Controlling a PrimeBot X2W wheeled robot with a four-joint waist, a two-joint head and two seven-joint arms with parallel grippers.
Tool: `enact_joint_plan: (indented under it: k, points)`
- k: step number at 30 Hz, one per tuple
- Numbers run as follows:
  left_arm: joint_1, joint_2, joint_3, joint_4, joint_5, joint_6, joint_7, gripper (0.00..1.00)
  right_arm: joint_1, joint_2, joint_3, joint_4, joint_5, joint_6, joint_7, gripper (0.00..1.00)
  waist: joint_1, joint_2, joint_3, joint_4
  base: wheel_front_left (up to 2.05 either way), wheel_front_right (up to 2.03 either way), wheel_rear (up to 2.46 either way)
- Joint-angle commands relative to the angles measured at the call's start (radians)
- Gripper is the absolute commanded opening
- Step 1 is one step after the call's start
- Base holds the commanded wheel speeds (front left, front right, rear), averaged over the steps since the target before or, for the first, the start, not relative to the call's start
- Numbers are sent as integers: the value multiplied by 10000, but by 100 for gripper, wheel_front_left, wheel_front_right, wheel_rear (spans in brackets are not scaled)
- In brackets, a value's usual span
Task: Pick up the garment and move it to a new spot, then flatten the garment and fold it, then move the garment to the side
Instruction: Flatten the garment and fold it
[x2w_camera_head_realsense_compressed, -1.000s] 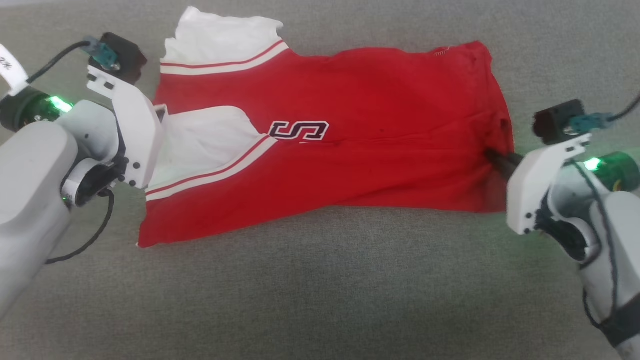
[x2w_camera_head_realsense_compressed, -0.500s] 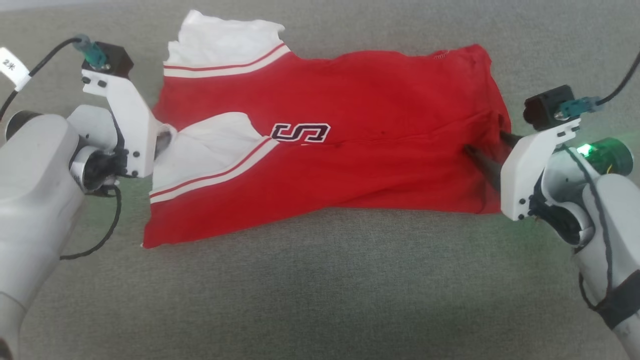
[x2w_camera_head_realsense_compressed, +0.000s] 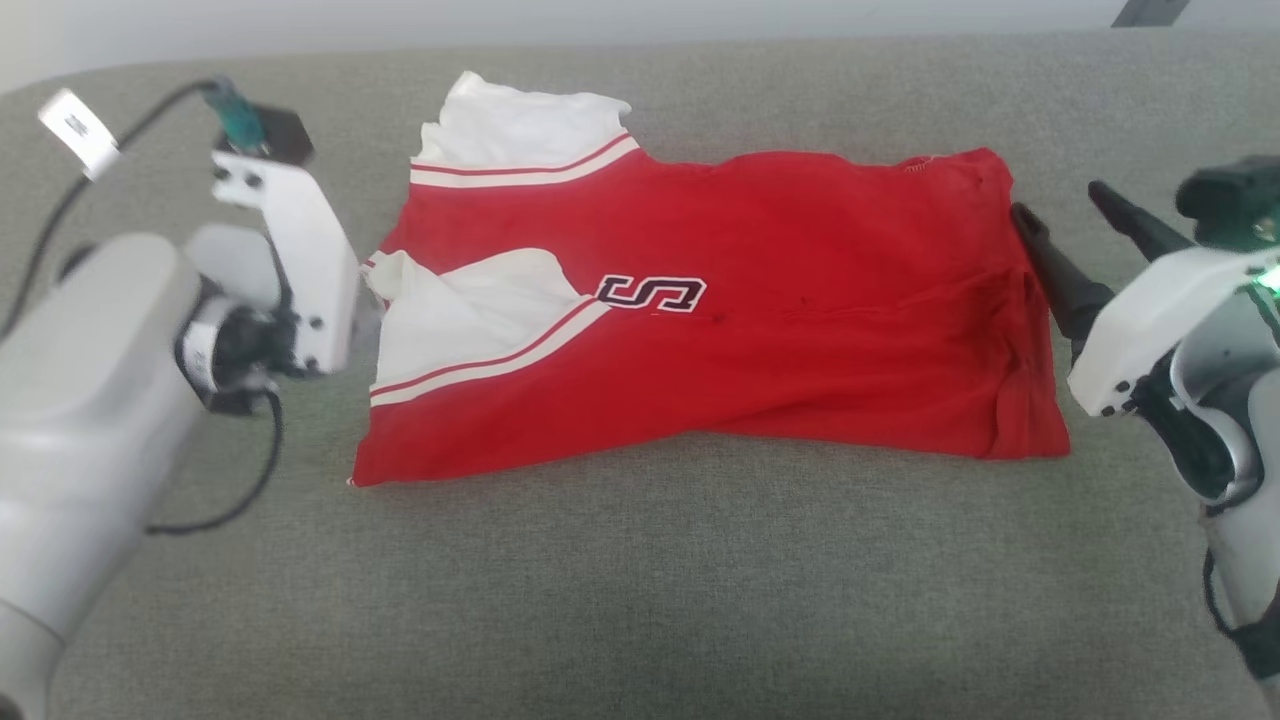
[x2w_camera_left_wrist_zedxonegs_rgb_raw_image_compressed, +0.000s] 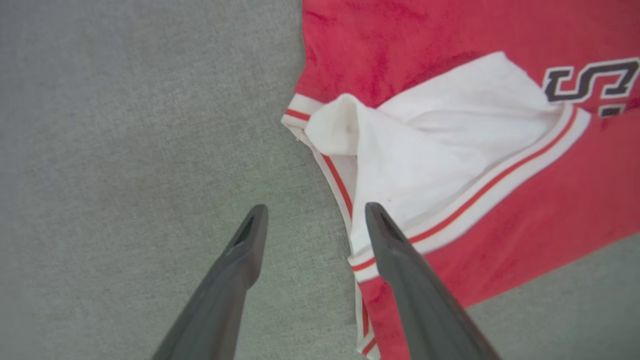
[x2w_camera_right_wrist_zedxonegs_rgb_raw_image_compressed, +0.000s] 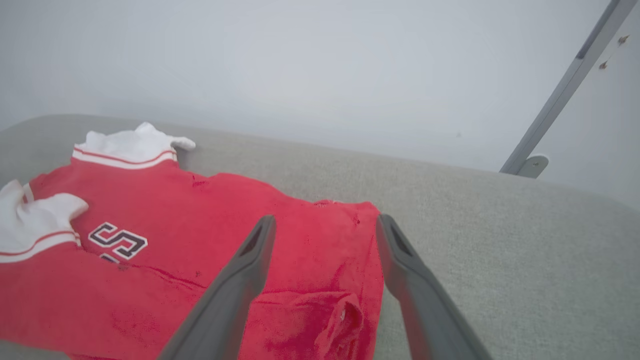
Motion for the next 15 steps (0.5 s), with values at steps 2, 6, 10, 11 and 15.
enact_joint_plan:
  k: [2, 6, 10, 11, 15]
  points:
    - [322, 34, 4, -414, -212, 225, 224, 100, 310, 262, -449, -341, -343, 1, -355, 100, 0, 0, -77, 40, 0, 0, 0]
    - [940, 268, -43, -1435, -461, 771, 680, 100, 819, 870, -1496, -1141, -1121, 1, -812, 100, 0, 0, -120, -22, 0, 0, 0]
    - [1458, 665, -80, -2432, -633, 1262, 1038, 100, 1292, 1442, -2283, -1958, -1753, 1, -827, 100, 0, 0, -90, -205, 0, 0, 0]
    - [1579, 748, -106, -2654, -649, 1422, 1128, 100, 1434, 1567, -2410, -2146, -1878, 1, -766, 100, 0, 0, -84, -252, 0, 0, 0]
    - [2161, 1298, -97, -3523, -756, 2144, 1527, 100, 2042, 2111, -2921, -2982, -2188, 1, -403, 100, 0, 0, 40, -499, 0, 0, 0]
